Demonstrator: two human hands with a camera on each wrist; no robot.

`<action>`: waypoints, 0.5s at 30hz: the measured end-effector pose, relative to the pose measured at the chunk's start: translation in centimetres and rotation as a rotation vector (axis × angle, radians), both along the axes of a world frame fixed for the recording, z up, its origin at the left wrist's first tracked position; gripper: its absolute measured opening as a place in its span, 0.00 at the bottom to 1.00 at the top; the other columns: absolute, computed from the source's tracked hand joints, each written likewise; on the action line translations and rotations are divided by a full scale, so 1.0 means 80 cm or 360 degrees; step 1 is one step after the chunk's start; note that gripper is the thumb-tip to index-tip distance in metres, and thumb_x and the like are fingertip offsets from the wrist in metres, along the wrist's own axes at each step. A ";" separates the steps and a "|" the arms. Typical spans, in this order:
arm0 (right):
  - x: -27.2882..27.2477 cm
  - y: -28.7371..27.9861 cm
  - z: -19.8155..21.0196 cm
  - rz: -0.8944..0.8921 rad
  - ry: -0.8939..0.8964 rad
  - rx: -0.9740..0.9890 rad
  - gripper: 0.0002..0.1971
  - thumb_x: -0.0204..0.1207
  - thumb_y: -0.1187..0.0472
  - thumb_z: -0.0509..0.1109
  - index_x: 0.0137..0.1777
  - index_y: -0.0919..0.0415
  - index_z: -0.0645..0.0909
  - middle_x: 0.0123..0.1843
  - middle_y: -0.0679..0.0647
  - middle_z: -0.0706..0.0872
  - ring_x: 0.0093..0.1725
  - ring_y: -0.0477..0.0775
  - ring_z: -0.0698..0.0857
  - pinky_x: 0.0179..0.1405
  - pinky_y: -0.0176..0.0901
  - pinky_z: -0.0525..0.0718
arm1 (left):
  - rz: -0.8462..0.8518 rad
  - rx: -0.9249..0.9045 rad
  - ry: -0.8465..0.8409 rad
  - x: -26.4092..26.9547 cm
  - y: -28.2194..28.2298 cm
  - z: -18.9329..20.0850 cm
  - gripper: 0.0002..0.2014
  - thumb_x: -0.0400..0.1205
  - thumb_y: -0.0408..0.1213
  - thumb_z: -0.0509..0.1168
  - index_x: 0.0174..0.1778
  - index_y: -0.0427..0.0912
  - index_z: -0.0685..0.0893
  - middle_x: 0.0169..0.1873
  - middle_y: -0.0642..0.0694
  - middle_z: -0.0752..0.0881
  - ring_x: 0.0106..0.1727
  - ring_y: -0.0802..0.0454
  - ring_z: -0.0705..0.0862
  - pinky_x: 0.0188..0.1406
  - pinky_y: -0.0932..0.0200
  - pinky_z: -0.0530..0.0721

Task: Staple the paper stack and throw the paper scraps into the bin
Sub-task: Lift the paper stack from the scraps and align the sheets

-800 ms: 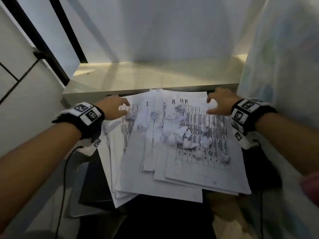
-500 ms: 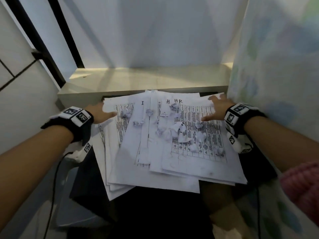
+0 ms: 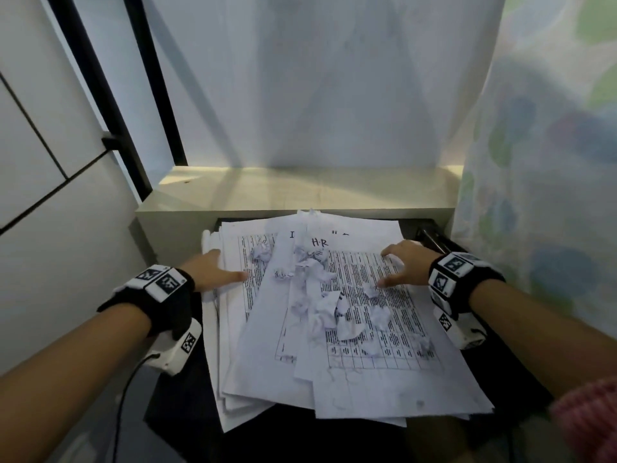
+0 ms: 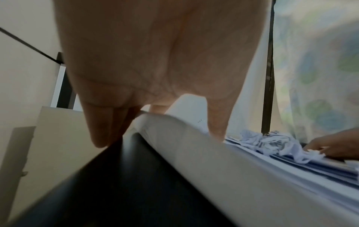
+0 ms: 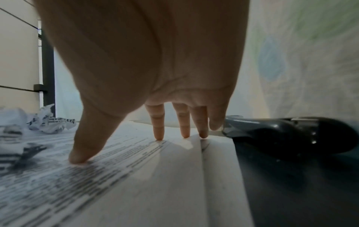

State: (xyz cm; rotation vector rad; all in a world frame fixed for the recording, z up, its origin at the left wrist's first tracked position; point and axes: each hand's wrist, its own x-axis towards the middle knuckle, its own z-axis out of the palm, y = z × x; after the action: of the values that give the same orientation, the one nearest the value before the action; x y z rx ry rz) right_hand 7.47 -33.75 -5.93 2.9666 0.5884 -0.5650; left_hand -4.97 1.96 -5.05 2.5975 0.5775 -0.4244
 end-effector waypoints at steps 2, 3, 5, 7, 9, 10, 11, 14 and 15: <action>-0.008 0.010 0.002 0.0021 -0.0019 0.0041 0.74 0.27 0.09 0.44 0.74 0.54 0.68 0.71 0.58 0.75 0.69 0.59 0.76 0.70 0.55 0.76 | -0.0045 0.0036 -0.0049 -0.008 -0.001 0.002 0.40 0.72 0.62 0.67 0.72 0.37 0.70 0.71 0.36 0.76 0.68 0.41 0.78 0.67 0.50 0.78; -0.008 0.013 0.000 0.0023 -0.0029 0.0051 0.74 0.27 0.09 0.45 0.74 0.54 0.67 0.72 0.58 0.74 0.69 0.59 0.77 0.69 0.55 0.76 | -0.0072 0.0059 -0.0068 -0.011 -0.003 0.002 0.41 0.71 0.62 0.69 0.73 0.38 0.70 0.70 0.36 0.76 0.68 0.41 0.78 0.68 0.50 0.78; -0.016 0.018 0.002 0.0003 -0.0021 0.0079 0.71 0.31 0.10 0.49 0.74 0.54 0.67 0.72 0.59 0.74 0.69 0.60 0.76 0.69 0.56 0.77 | -0.0111 0.0112 -0.0086 -0.016 -0.010 0.004 0.44 0.69 0.63 0.70 0.77 0.42 0.67 0.74 0.36 0.72 0.72 0.40 0.74 0.71 0.48 0.76; -0.027 0.020 0.006 -0.0036 -0.0039 0.0114 0.65 0.38 0.13 0.53 0.75 0.53 0.67 0.73 0.59 0.72 0.70 0.62 0.75 0.69 0.58 0.76 | -0.0100 0.0093 -0.0108 -0.018 -0.017 0.006 0.46 0.69 0.61 0.71 0.79 0.44 0.64 0.76 0.36 0.68 0.75 0.40 0.71 0.74 0.48 0.73; -0.043 0.018 0.014 -0.0104 -0.0068 0.0160 0.58 0.47 0.16 0.58 0.76 0.52 0.65 0.75 0.60 0.70 0.72 0.63 0.73 0.70 0.60 0.75 | -0.0055 0.0011 -0.0153 -0.017 -0.019 0.010 0.47 0.69 0.57 0.73 0.80 0.44 0.61 0.77 0.36 0.67 0.76 0.40 0.70 0.74 0.49 0.72; -0.048 0.014 0.016 -0.0156 -0.0085 0.0180 0.54 0.54 0.20 0.61 0.77 0.52 0.63 0.76 0.60 0.68 0.73 0.63 0.73 0.71 0.59 0.74 | -0.0032 -0.0050 -0.0175 -0.017 -0.018 0.011 0.47 0.70 0.55 0.74 0.80 0.43 0.60 0.78 0.37 0.67 0.77 0.40 0.69 0.74 0.50 0.71; -0.052 0.009 0.017 -0.0208 -0.0090 0.0196 0.50 0.59 0.24 0.64 0.77 0.53 0.63 0.77 0.61 0.68 0.73 0.63 0.73 0.71 0.58 0.74 | -0.0021 -0.0114 -0.0185 -0.018 -0.018 0.012 0.47 0.70 0.52 0.75 0.81 0.42 0.59 0.79 0.39 0.66 0.78 0.42 0.69 0.75 0.52 0.70; -0.063 -0.010 0.019 -0.0335 -0.0088 0.0169 0.47 0.62 0.27 0.65 0.76 0.56 0.64 0.74 0.64 0.72 0.69 0.63 0.78 0.67 0.54 0.78 | -0.0042 -0.0271 -0.0188 -0.026 -0.018 0.015 0.45 0.71 0.47 0.76 0.80 0.41 0.60 0.80 0.44 0.65 0.80 0.46 0.66 0.76 0.56 0.65; -0.066 -0.015 0.017 -0.0357 -0.0081 0.0127 0.47 0.62 0.26 0.64 0.74 0.57 0.65 0.72 0.64 0.76 0.67 0.63 0.79 0.66 0.54 0.79 | -0.0063 -0.0306 -0.0190 -0.029 -0.019 0.016 0.44 0.71 0.47 0.76 0.80 0.42 0.61 0.80 0.45 0.65 0.80 0.47 0.66 0.76 0.57 0.65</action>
State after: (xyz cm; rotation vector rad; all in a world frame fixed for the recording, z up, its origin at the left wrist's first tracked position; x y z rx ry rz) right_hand 2.22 -34.97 -4.57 3.1345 0.2812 -0.4900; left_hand -7.33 0.43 -3.77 2.4338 0.4237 -0.3176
